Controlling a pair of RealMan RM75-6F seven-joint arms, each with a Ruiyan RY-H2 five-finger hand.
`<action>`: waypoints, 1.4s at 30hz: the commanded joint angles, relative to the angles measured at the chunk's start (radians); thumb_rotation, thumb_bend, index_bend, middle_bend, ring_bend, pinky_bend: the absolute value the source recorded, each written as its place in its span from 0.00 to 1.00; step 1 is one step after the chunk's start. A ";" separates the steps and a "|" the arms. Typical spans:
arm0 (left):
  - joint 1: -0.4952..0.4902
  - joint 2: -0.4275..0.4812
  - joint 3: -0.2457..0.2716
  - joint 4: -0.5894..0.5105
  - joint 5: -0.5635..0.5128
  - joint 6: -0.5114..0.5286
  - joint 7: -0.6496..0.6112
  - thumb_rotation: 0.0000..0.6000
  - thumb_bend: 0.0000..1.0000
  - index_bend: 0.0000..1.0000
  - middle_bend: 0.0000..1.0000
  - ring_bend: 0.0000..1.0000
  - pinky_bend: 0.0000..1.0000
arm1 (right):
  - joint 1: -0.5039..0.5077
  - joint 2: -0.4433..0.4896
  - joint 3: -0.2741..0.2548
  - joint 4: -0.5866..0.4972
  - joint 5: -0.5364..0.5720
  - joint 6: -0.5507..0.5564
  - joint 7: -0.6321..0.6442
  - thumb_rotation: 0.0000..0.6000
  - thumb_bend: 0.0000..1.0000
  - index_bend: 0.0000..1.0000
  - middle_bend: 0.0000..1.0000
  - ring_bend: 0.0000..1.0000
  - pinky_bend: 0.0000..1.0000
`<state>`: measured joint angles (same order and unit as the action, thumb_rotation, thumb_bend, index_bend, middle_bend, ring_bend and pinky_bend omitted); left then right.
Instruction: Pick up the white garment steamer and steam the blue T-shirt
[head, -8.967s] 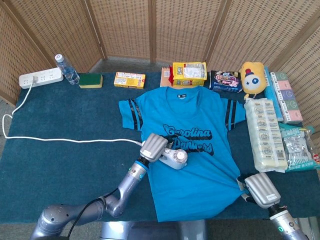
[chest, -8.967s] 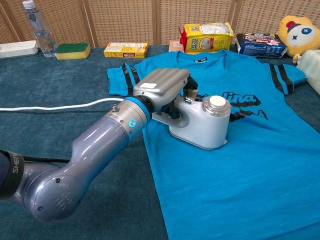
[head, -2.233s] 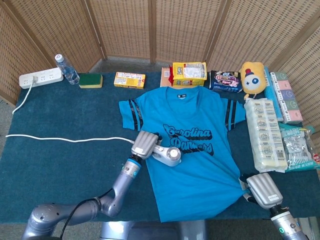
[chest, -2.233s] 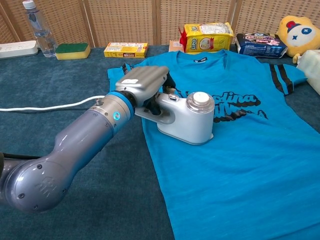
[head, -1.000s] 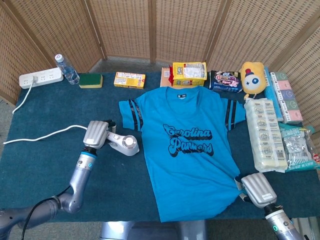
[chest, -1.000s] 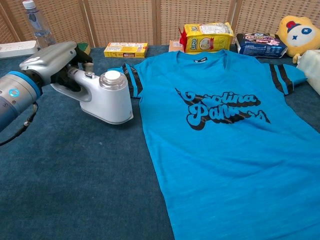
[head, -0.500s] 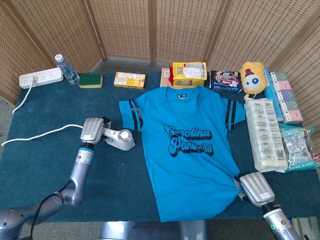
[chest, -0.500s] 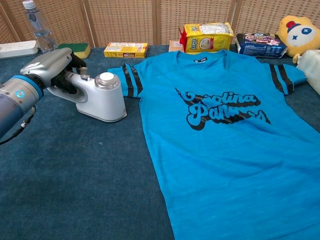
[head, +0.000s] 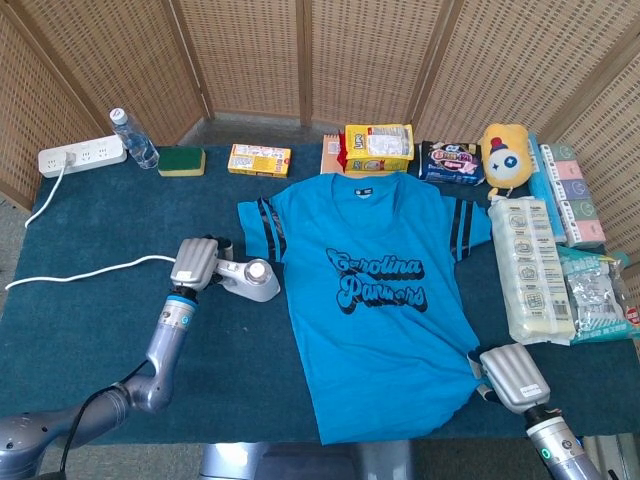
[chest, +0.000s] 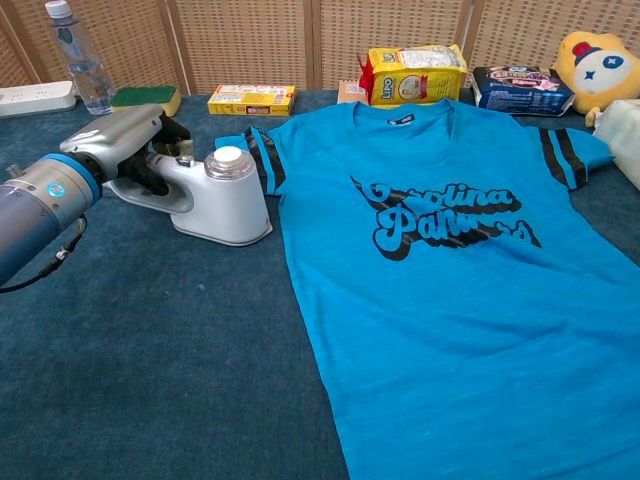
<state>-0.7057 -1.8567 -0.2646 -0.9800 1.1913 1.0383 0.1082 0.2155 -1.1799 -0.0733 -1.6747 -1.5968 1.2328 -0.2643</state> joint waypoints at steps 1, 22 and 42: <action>0.007 0.029 0.008 -0.039 -0.007 -0.014 0.026 1.00 0.29 0.42 0.47 0.32 0.46 | 0.000 0.000 -0.001 0.001 -0.001 0.000 0.000 1.00 0.42 0.65 0.60 0.63 0.77; 0.031 0.129 0.025 -0.181 -0.014 0.003 0.109 1.00 0.23 0.00 0.10 0.00 0.14 | -0.002 0.010 -0.004 -0.005 0.013 -0.006 -0.032 1.00 0.32 0.22 0.32 0.32 0.36; 0.055 0.224 0.033 -0.347 -0.059 0.018 0.199 0.94 0.19 0.00 0.03 0.00 0.11 | -0.014 0.016 0.003 0.011 -0.001 0.034 0.011 1.00 0.22 0.07 0.19 0.12 0.20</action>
<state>-0.6567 -1.6511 -0.2365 -1.3015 1.1410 1.0570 0.2944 0.2021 -1.1641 -0.0703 -1.6640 -1.5976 1.2669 -0.2532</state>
